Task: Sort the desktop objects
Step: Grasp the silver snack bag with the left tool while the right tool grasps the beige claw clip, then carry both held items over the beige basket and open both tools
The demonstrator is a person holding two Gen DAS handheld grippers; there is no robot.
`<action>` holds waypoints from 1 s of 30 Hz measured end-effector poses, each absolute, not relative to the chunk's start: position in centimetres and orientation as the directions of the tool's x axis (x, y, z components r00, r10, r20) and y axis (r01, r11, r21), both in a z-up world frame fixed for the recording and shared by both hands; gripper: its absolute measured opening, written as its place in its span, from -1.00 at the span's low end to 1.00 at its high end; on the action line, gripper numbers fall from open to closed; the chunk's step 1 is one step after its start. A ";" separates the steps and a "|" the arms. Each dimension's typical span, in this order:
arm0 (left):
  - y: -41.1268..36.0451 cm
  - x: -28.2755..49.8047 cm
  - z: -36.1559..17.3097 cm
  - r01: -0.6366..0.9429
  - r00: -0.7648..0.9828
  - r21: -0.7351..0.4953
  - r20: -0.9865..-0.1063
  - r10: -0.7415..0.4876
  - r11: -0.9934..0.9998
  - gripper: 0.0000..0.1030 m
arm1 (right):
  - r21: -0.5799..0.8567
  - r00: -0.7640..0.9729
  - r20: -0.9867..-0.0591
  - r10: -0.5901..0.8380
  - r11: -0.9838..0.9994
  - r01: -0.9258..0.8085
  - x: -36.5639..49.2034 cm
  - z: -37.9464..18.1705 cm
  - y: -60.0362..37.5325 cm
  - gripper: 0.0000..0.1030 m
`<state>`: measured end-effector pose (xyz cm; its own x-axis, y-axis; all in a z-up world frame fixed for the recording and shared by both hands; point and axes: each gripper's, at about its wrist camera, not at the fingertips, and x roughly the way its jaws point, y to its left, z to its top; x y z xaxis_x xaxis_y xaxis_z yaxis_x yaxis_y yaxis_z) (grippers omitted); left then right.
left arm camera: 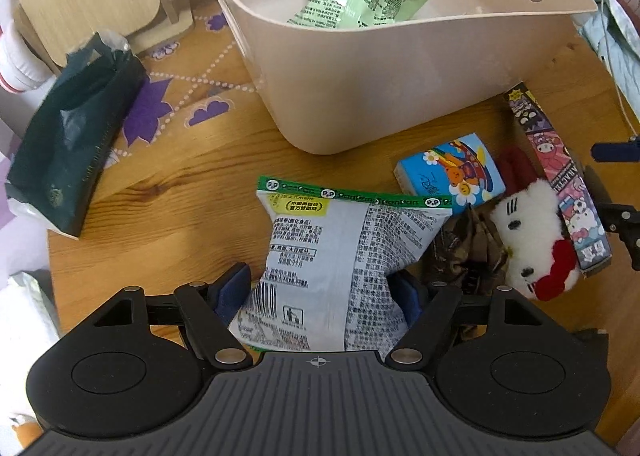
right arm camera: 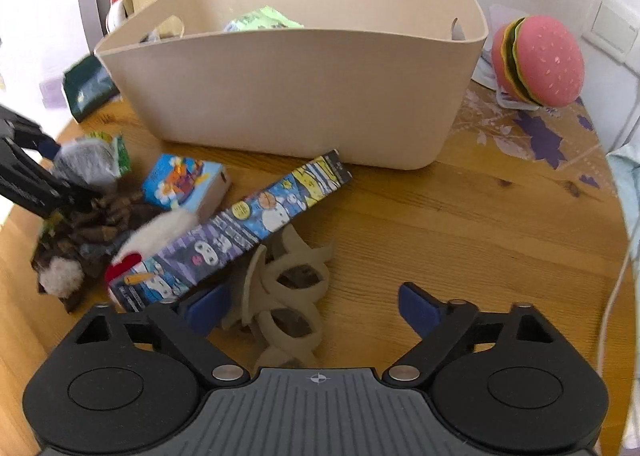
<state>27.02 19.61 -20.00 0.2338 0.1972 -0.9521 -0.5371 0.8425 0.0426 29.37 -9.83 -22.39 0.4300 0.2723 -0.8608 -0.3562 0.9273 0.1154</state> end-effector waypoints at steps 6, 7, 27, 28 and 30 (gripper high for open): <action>20.2 27.2 -21.2 -0.561 0.241 -0.001 -0.957 0.162 0.828 0.46 | 0.235 0.394 -0.844 0.363 0.912 -0.336 30.0 -22.3 -10.6 0.09; 20.2 27.1 -21.2 -0.562 0.253 -0.001 -0.952 0.171 0.827 0.46 | 0.250 0.389 -0.843 0.372 0.910 -0.330 30.1 -22.3 -10.8 0.08; 19.5 25.0 -20.0 -0.633 0.321 -0.079 -0.932 0.167 0.770 0.30 | 0.386 0.398 -0.817 0.418 0.908 -0.161 29.6 -22.5 -14.5 -0.18; 19.5 24.9 -19.7 -0.634 0.327 -0.082 -0.930 0.171 0.769 0.30 | 0.385 0.404 -0.815 0.415 0.909 -0.157 29.5 -22.3 -14.8 -0.18; 19.3 24.8 -19.2 -0.631 0.337 -0.082 -0.925 0.177 0.771 0.30 | 0.383 0.414 -0.813 0.410 0.911 -0.151 29.2 -21.9 -15.2 -0.18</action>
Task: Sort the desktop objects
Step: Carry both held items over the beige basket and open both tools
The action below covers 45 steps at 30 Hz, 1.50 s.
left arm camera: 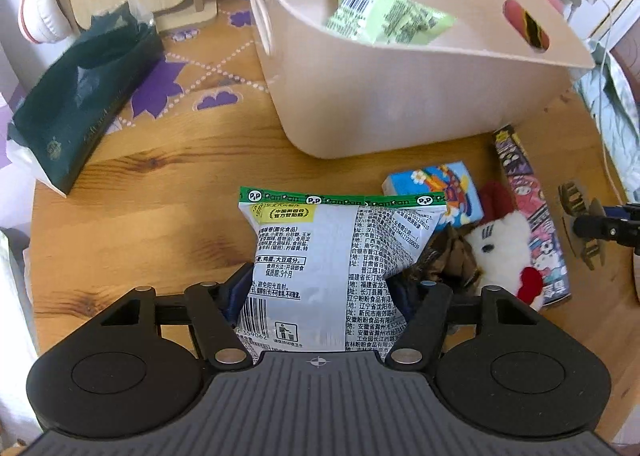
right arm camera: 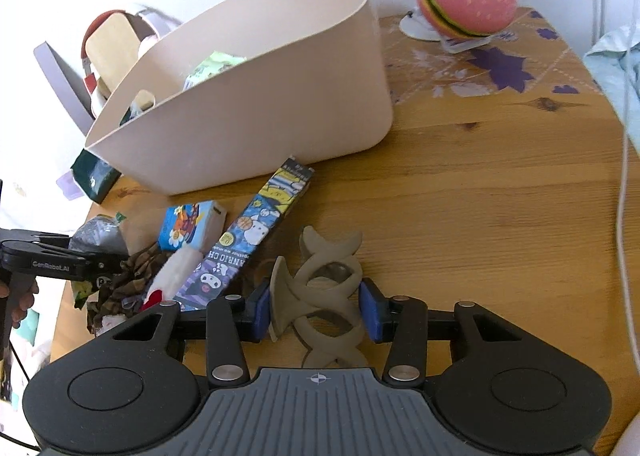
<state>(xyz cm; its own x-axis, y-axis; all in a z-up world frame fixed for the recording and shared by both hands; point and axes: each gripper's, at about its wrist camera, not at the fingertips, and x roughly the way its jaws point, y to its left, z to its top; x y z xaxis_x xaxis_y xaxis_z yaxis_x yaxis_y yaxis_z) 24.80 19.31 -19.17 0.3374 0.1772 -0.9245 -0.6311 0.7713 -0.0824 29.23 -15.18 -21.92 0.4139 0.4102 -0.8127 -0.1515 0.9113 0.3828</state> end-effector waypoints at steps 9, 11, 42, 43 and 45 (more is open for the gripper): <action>18.3 24.4 -16.7 -0.608 0.379 -0.078 -0.903 0.203 0.790 0.30 | 0.374 0.452 -0.795 0.405 0.913 -0.160 28.4 -19.8 -15.9 -0.18; 18.0 24.3 -16.2 -0.602 0.385 -0.072 -0.899 0.210 0.795 0.30 | 0.375 0.460 -0.789 0.407 0.912 -0.165 28.3 -19.2 -16.0 -0.18; 17.2 27.3 -7.1 -0.523 0.564 -0.076 -0.777 0.278 0.849 0.30 | 0.357 0.642 -0.634 0.432 0.899 -0.252 29.6 -9.6 -16.3 -0.18; 17.4 27.5 -6.9 -0.524 0.567 -0.074 -0.774 0.283 0.848 0.30 | 0.356 0.646 -0.631 0.430 0.900 -0.251 29.8 -9.6 -16.3 -0.18; 17.8 27.7 -6.5 -0.528 0.572 -0.071 -0.766 0.293 0.846 0.30 | 0.357 0.653 -0.624 0.429 0.900 -0.249 30.3 -9.5 -16.3 -0.18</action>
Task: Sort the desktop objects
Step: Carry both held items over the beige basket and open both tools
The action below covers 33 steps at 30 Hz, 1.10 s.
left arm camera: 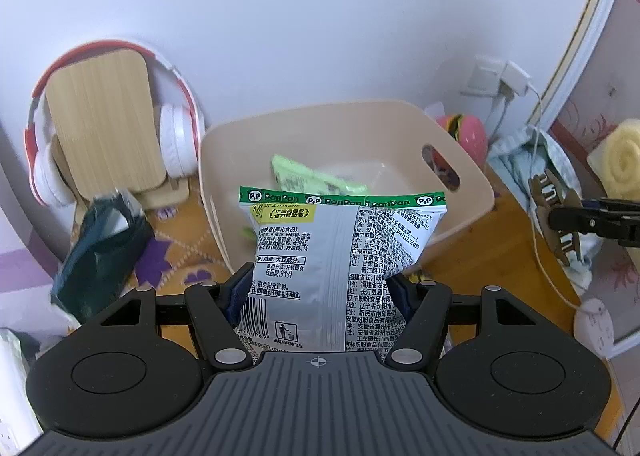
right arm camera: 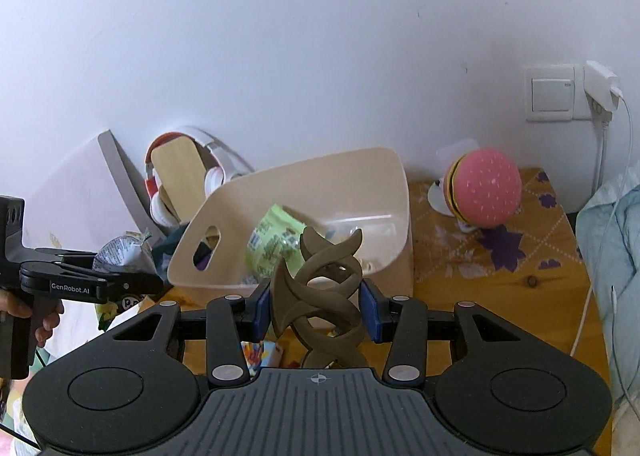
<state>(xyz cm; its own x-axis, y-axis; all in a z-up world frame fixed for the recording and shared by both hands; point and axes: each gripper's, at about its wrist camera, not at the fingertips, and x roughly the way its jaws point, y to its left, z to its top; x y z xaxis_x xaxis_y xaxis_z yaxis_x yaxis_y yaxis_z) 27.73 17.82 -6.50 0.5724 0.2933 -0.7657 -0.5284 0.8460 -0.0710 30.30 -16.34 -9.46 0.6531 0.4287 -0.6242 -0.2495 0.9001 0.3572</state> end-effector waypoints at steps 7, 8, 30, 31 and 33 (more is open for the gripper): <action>19.4 29.1 -5.6 -0.555 0.591 -0.072 -0.735 0.332 0.829 0.30 | 0.353 0.673 -0.602 0.430 0.899 -0.259 31.7 -9.0 -15.7 -0.18; 19.5 29.3 -5.6 -0.561 0.590 -0.072 -0.733 0.338 0.824 0.30 | 0.351 0.674 -0.600 0.430 0.899 -0.261 32.0 -8.9 -15.5 -0.18; 22.5 34.3 -10.7 -0.649 0.449 0.015 -0.800 0.398 0.761 0.30 | 0.254 0.614 -0.681 0.398 0.916 -0.311 40.1 -12.7 -9.5 -0.18; 22.4 34.6 -10.9 -0.642 0.440 0.034 -0.802 0.404 0.766 0.30 | 0.253 0.609 -0.689 0.394 0.917 -0.308 40.2 -13.1 -9.4 -0.18; 22.3 35.0 -11.2 -0.636 0.426 0.057 -0.805 0.412 0.770 0.30 | 0.251 0.596 -0.705 0.385 0.921 -0.298 40.3 -13.8 -9.4 -0.18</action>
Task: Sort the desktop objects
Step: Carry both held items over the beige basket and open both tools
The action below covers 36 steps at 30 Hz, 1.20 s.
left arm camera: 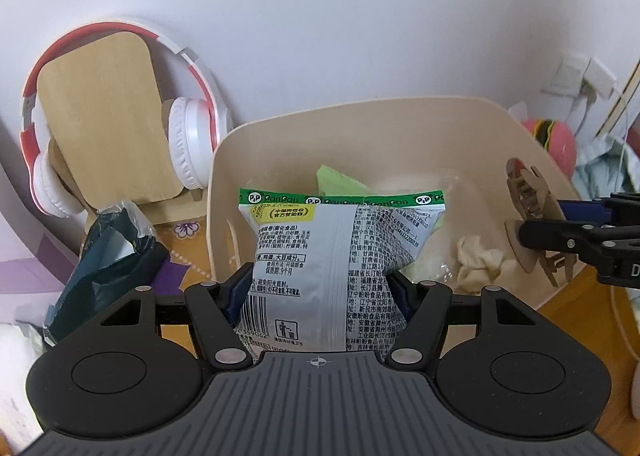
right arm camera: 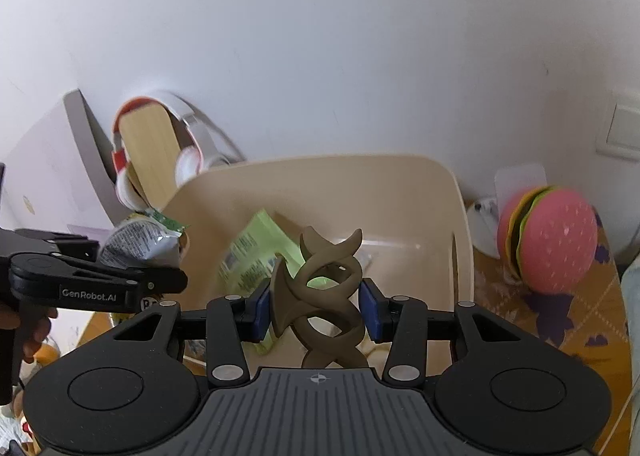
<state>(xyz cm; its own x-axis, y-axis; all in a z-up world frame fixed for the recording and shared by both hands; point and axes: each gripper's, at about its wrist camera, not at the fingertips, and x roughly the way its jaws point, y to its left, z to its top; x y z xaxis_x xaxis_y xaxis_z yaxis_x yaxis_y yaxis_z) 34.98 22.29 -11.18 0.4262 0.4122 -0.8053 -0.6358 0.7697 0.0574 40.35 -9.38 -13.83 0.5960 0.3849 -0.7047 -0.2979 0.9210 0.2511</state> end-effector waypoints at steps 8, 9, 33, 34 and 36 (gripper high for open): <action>22.0 35.8 -11.8 -0.637 0.367 0.123 -0.820 0.439 0.761 0.30 | 0.219 0.583 -0.731 0.355 0.931 -0.293 40.6 -14.9 -9.2 -0.18; 21.8 35.9 -11.9 -0.632 0.360 0.136 -0.820 0.445 0.763 0.30 | 0.218 0.579 -0.735 0.354 0.931 -0.293 40.8 -15.1 -9.0 -0.18; 20.3 36.4 -9.8 -0.619 0.362 0.211 -0.778 0.513 0.757 0.46 | 0.201 0.641 -0.709 0.295 0.955 -0.217 37.3 -13.0 -11.7 1.00; 20.1 36.6 -9.4 -0.616 0.367 0.217 -0.772 0.519 0.758 0.46 | 0.201 0.642 -0.708 0.293 0.956 -0.215 37.2 -12.9 -11.9 1.00; 19.8 36.7 -8.8 -0.611 0.374 0.229 -0.760 0.532 0.757 0.47 | 0.202 0.645 -0.707 0.291 0.956 -0.210 36.8 -12.8 -12.3 1.00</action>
<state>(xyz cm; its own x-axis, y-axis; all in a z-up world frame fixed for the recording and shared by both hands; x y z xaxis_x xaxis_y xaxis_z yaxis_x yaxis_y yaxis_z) 36.70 19.85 -8.78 0.3741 0.5317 -0.7598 -0.6113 0.7575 0.2291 36.78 -12.27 -12.76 0.6446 0.2914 -0.7068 -0.2105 0.9564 0.2024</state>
